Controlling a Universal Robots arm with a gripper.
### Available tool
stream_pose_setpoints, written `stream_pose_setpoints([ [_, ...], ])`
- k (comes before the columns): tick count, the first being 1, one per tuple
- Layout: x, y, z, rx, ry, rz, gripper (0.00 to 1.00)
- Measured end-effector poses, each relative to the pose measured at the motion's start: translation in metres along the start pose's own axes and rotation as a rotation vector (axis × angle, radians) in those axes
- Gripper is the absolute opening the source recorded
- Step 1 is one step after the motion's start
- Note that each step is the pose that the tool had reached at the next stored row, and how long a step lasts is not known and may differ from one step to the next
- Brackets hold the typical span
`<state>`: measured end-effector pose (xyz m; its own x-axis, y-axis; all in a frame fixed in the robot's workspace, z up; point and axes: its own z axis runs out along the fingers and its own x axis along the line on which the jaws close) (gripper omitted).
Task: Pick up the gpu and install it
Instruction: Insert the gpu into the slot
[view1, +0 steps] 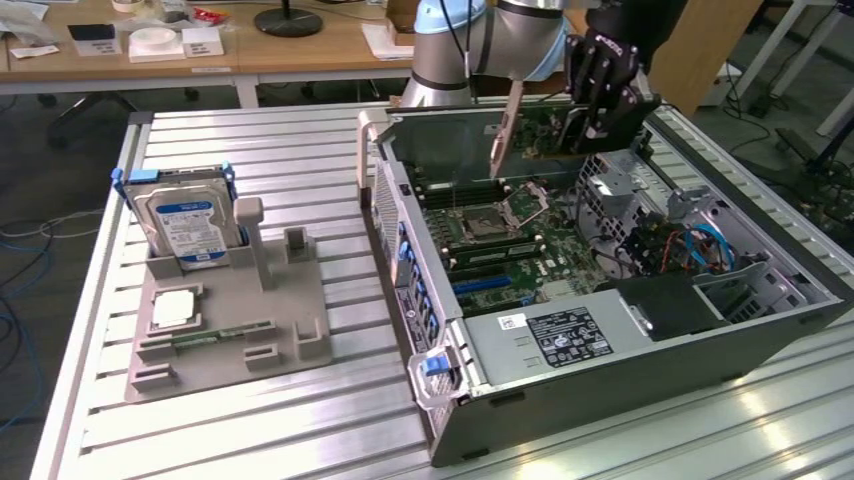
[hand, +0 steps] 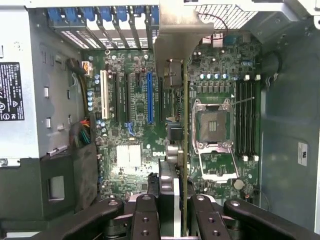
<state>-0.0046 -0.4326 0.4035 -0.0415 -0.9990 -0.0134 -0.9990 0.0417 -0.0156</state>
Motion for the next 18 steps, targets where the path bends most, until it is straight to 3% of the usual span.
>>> stream_pose_setpoints([
  [4,0.0,0.0006,0.0036,0.0,-0.0003,0.002,0.28],
  [9,0.0,0.0007,0.0086,0.0006,0.0005,0.05,0.28],
  [16,0.0,0.0019,0.0168,0.0001,0.0006,0.052,0.28],
  [18,0.0,0.0059,0.0183,0.0002,0.0003,0.051,0.28],
])
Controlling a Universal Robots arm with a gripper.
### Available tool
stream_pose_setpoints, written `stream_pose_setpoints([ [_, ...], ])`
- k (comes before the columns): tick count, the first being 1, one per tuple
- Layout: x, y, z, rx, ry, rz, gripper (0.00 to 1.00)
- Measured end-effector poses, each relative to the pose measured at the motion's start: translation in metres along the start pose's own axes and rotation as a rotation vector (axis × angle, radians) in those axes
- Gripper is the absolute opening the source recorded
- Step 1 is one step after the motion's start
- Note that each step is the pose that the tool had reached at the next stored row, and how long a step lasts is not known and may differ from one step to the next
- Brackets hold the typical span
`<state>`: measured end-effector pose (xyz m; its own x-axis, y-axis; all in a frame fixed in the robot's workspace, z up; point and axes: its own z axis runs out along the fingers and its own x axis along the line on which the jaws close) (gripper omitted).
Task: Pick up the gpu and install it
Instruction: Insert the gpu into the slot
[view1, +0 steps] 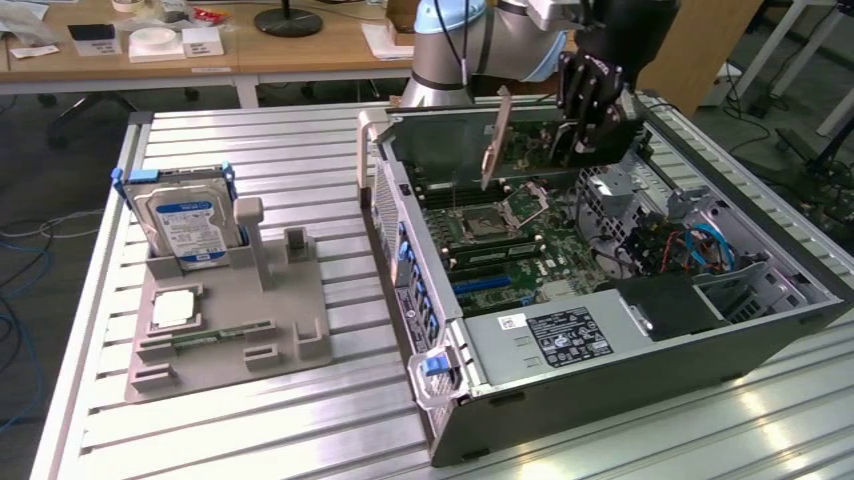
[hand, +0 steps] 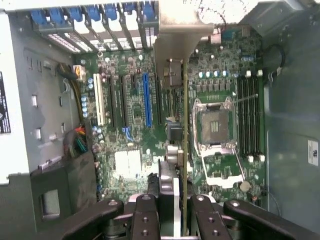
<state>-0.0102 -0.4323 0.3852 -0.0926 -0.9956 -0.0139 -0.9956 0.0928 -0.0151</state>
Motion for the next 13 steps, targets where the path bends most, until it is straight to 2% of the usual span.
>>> stream_pose_setpoints([
  [4,0.001,0.0054,0.0047,-0.0011,-0.008,-0.024,0.28],
  [6,0.001,0.006,0.0064,-0.0015,-0.0086,-0.044,0.28],
  [13,0.002,0.0129,0.0133,-0.003,-0.0086,-0.049,0.28],
])
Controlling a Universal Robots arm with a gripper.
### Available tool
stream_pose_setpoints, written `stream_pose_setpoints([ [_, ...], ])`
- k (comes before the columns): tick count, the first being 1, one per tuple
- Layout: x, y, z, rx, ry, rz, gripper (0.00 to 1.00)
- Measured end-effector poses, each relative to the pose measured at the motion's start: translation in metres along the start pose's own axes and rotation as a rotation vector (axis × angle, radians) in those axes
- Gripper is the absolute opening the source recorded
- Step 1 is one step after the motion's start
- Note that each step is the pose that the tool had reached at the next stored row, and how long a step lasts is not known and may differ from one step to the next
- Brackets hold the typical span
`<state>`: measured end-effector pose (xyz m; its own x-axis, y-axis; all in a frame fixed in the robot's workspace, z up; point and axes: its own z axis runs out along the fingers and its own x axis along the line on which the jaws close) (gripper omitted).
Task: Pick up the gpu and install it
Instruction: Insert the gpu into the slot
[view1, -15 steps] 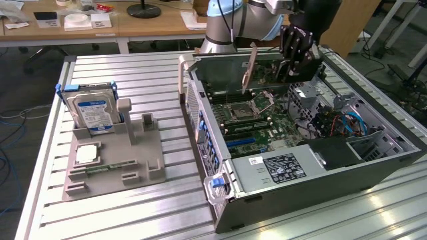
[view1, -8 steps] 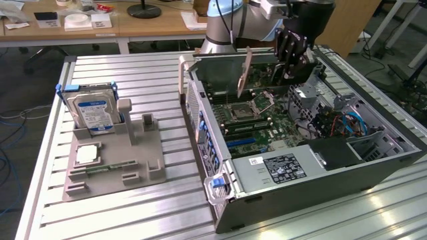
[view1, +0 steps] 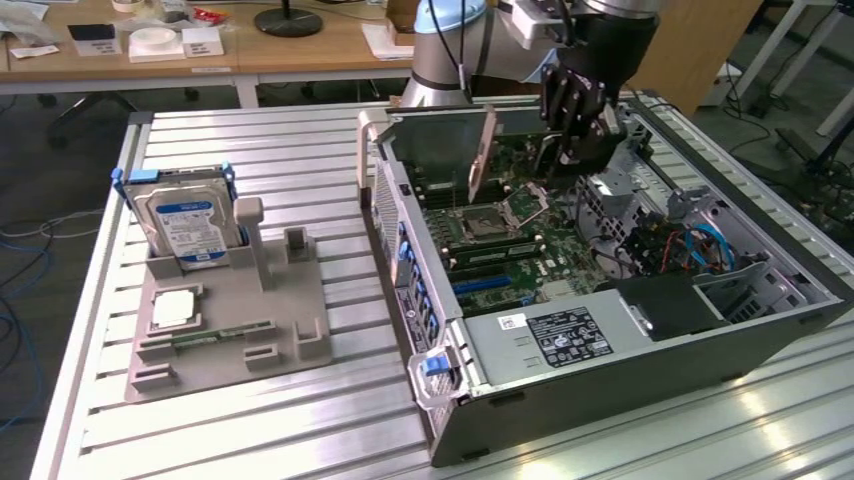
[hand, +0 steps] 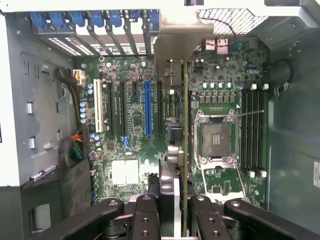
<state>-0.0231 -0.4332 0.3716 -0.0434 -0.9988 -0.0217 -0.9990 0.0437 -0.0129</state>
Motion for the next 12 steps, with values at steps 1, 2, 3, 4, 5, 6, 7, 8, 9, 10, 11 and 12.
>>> stream_pose_setpoints([
  [1,0.0008,0.0006,0.0005,-0.0001,0.0001,-0.001,0.28],
  [2,0.0018,0.0011,0.0009,-0.0002,0.0,-0.001,0.28],
  [3,0.0025,0.0014,0.0015,-0.0004,-0.0001,-0.002,0.28],
  [4,0.0036,0.0016,0.0019,-0.0005,-0.0001,-0.002,0.28],
  [5,0.0048,0.0016,0.0022,-0.0004,-0.0001,-0.003,0.28],
  [6,0.006,0.0016,0.0025,-0.0005,-0.0001,-0.003,0.28],
  [7,0.0068,0.0016,0.0027,-0.0006,0.0,-0.004,0.28],
  [8,0.0075,0.0016,0.003,-0.0006,-0.0001,-0.004,0.28],
  [9,0.008,0.0016,0.0035,-0.0007,-0.0002,-0.005,0.28],
  [10,0.0082,0.0017,0.0041,-0.0009,-0.0003,-0.005,0.28],
  [11,0.0083,0.0017,0.0048,-0.0012,-0.0001,-0.006,0.28],
  [12,0.0083,0.0018,0.0057,-0.0014,-0.0001,-0.008,0.28],
])
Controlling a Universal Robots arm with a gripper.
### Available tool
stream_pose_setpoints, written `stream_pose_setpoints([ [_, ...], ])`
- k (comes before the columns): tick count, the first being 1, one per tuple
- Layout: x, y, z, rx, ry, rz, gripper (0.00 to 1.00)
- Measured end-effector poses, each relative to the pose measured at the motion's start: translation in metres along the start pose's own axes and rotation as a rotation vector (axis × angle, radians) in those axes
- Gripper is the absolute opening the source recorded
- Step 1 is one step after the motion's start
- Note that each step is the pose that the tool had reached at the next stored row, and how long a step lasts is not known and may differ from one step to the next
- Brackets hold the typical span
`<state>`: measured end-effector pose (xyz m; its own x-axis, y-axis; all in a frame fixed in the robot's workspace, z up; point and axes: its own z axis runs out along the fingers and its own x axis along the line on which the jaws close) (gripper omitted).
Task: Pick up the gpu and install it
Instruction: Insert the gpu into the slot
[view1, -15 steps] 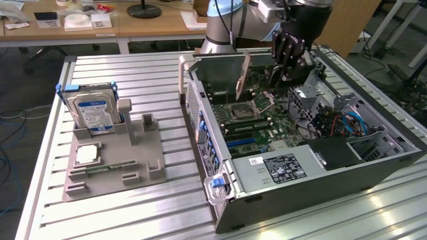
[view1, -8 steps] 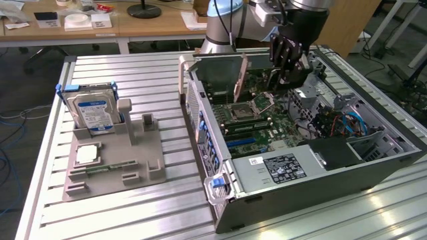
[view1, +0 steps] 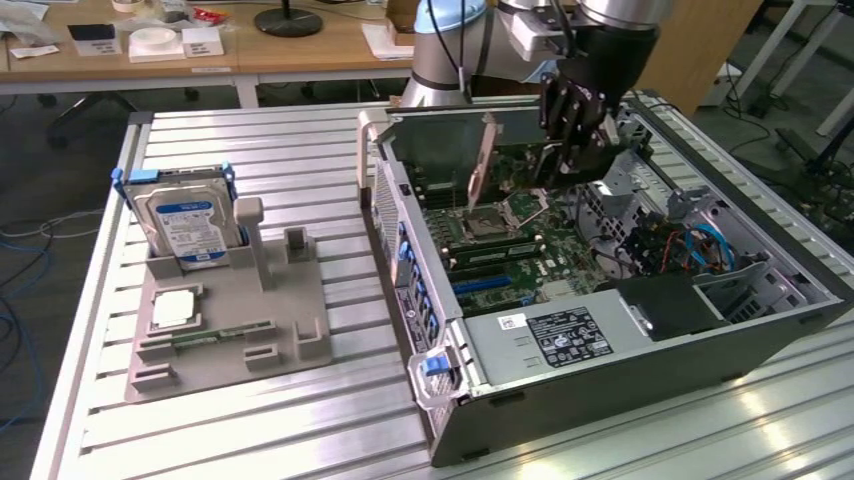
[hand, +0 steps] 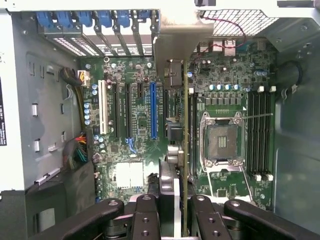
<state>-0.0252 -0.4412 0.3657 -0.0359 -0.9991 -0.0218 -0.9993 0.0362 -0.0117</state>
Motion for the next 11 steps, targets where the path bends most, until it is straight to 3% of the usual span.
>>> stream_pose_setpoints([
  [11,0.001,0.0042,0.0166,-0.0011,-0.0001,-0.004,0.28],
])
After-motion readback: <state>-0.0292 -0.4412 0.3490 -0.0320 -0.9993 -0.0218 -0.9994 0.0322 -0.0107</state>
